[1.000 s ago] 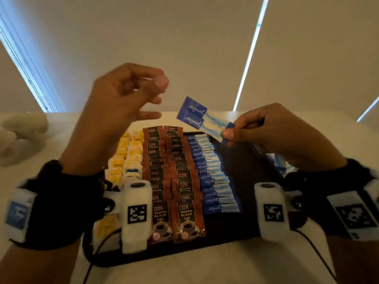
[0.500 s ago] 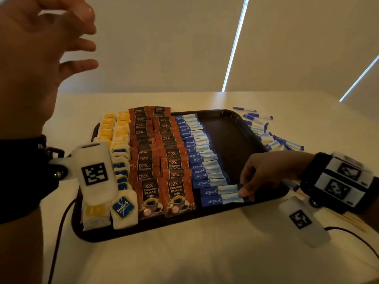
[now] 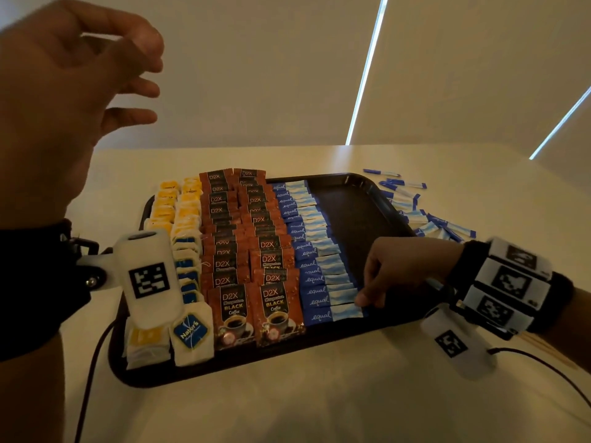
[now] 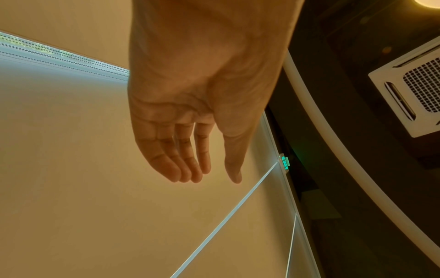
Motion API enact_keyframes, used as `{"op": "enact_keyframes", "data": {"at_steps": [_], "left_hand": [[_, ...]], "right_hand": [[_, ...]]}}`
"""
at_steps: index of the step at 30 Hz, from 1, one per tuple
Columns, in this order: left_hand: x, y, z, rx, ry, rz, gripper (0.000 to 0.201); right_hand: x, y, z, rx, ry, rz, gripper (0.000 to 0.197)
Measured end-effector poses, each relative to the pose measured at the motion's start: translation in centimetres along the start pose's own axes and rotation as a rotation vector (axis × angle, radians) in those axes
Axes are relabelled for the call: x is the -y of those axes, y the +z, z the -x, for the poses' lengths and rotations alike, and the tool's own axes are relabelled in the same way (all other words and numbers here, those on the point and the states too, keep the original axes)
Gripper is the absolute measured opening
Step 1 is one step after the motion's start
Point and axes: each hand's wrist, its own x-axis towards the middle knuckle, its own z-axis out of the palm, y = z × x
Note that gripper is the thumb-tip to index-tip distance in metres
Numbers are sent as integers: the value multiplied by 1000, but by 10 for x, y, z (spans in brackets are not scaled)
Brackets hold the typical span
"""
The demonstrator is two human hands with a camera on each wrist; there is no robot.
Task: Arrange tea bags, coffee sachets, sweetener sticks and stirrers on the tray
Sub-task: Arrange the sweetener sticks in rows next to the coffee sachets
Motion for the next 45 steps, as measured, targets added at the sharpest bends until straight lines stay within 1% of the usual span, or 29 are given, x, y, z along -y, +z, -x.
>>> {"op": "enact_keyframes", "data": {"at_steps": [2,4,5,6,7,8,9,11,13,15,17,19,21,23,24,25,27,29,31,32,33,35,36,37,38,39,41,43,45], "left_hand": [[-2,3,3,22,7,-5,52],[-5,5,4,27,17,-12,47],[-8,7,5,32,20,-21,45],[-10,8,6,44,21,-35,43],[-13,11,9,70,28,-48,41],[-17,14,13,108,38,-65,38],[-21,18,18,154,50,-90,37],[-34,32,29,263,82,-166,38],[-48,54,44,384,117,-234,33],[-60,77,60,508,125,-271,32],[-69,98,73,626,149,-295,36],[-75,115,87,691,169,-307,38],[-79,129,101,703,215,-331,38],[-80,138,113,657,281,-366,37],[-78,141,118,621,283,-369,35],[-76,144,122,585,254,-357,33],[-71,146,127,510,141,-256,28],[-66,147,129,435,29,-161,25],[-63,144,131,381,-44,-139,30],[-61,142,133,359,-67,-131,34],[-60,140,134,332,-84,-119,37],[-58,137,138,244,-80,-117,40],[-57,136,140,188,-64,-127,42],[-55,136,142,134,-45,-134,44],[-52,137,144,91,-27,-142,42],[-50,138,146,65,-5,-152,37],[-47,138,149,69,31,-186,27],[-50,133,150,143,30,-200,29],[-58,125,149,226,-5,-177,32]], "right_hand": [[-2,-3,-1,-37,-3,29,30],[-3,-7,3,-90,-15,63,34],[-3,-9,7,-146,-45,48,34],[-3,-11,10,-233,-105,-22,34],[-3,-12,13,-328,-180,-169,35],[-1,-13,17,-397,-254,-401,38],[2,-12,21,-418,-329,-694,41],[9,-8,33,-342,-491,-1255,45],[18,1,45,-253,-662,-1608,45],[25,12,56,-222,-813,-1811,44],[29,21,62,-264,-922,-1931,44],[31,28,65,-327,-968,-1997,42],[33,34,67,-377,-968,-2000,40],[36,40,70,-387,-953,-1977,41],[38,42,71,-372,-953,-1973,40],[41,43,73,-355,-967,-1971,40],[44,45,74,-339,-1003,-1955,39],[45,46,74,-389,-984,-1922,37],[44,46,70,-480,-912,-1812,33],[43,47,69,-498,-872,-1728,31],[42,49,68,-501,-839,-1626,34],[37,56,65,-529,-783,-1405,49],[35,61,64,-526,-778,-1316,47],[34,66,64,-509,-782,-1250,36],[35,72,65,-499,-783,-1203,24],[35,77,66,-519,-776,-1169,20],[35,80,65,-575,-773,-1114,24],[35,76,68,-579,-782,-1071,26],[34,70,73,-542,-790,-968,26]]}}
